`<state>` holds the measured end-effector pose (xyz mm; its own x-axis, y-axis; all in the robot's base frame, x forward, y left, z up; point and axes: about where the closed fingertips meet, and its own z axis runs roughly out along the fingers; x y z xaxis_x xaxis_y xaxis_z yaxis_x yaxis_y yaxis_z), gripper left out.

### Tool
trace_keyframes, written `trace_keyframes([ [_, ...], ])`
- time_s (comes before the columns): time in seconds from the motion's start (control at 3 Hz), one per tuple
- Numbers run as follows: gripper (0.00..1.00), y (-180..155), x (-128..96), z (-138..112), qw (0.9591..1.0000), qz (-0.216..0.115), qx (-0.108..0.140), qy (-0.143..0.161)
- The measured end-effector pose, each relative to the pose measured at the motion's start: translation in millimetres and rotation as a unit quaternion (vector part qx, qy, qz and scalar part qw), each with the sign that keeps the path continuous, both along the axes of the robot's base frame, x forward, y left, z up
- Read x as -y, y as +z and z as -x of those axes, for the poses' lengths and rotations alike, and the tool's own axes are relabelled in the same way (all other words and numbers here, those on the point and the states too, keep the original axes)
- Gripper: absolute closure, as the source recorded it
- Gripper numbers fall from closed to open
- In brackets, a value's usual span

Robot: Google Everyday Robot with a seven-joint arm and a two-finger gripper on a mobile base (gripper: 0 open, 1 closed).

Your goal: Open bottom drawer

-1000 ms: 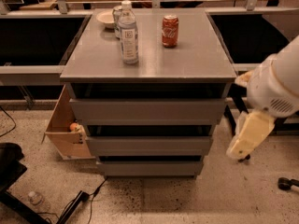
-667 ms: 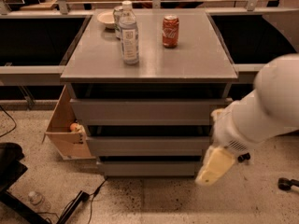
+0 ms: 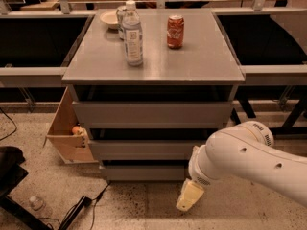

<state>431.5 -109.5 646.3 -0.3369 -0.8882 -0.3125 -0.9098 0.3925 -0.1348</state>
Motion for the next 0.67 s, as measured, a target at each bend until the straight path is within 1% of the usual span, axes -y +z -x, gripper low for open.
trace_keyframes([
  [0.33, 0.0, -0.2, 0.0, 0.0, 1.0, 0.0, 0.0, 0.0],
  [0.67, 0.0, -45.7, -6.7, -5.6, 0.9998, -0.008, -0.02, -0.001],
])
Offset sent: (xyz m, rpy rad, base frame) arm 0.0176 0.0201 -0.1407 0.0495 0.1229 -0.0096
